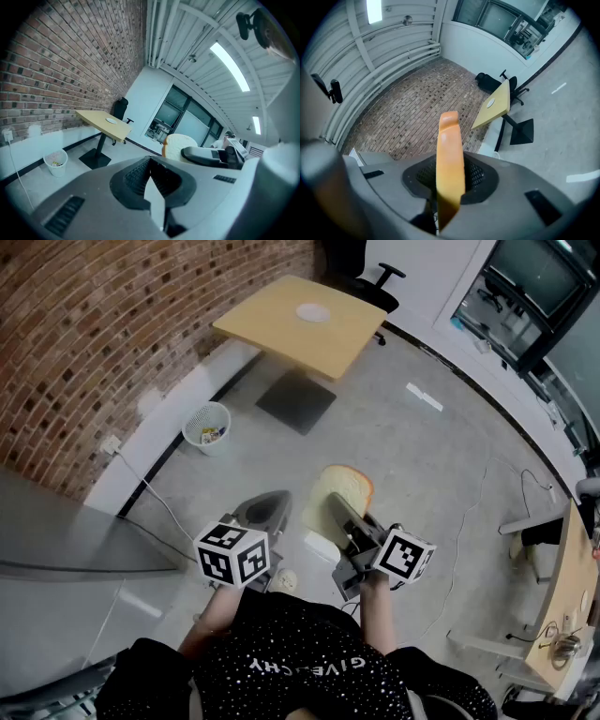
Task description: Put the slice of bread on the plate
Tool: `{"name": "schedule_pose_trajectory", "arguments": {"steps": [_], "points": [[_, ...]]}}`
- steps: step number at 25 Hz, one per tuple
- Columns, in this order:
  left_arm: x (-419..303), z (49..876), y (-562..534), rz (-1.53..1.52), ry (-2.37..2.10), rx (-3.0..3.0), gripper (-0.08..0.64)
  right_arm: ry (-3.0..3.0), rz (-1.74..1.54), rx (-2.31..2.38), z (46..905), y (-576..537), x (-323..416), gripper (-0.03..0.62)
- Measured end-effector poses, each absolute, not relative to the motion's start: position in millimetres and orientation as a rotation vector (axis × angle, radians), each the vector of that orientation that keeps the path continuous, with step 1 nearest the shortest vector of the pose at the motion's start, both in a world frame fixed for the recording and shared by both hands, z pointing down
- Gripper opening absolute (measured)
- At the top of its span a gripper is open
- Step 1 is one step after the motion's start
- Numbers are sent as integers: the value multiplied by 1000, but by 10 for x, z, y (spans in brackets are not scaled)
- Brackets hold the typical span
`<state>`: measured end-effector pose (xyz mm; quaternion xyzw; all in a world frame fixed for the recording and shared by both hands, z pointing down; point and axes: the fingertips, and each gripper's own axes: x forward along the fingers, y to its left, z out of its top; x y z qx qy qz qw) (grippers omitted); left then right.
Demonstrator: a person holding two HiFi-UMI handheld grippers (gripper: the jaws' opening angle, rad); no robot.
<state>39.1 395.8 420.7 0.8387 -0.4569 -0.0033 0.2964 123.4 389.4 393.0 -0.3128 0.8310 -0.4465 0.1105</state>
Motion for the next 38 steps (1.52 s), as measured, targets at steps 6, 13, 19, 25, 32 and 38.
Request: {"name": "schedule_pose_trajectory", "arguments": {"steps": [6,13,19,25,32,38], "points": [[367,4273,3850,4,-1239,2197,11,2429,-1349,-904,3955,3774,1232,95],[425,4297,3532,20,-1217,2197,11,2412,-1353,-928,3968,3501,1330,95],[474,4282,3096,35,-1194,2211,11,2381,-1350,-957,3972,3064,1401,95],[402,4177,2461,5,-1185,2215,11,2387,-1367,-957,3935,2481,1304,95],[298,4075,1635,8,-1154,2221,11,2384,-1350,-971,3808,1656,1195,95],[180,3971,959,12,-1138,2236,11,2372,-1343,-999,3730,1018,1104,95]]}}
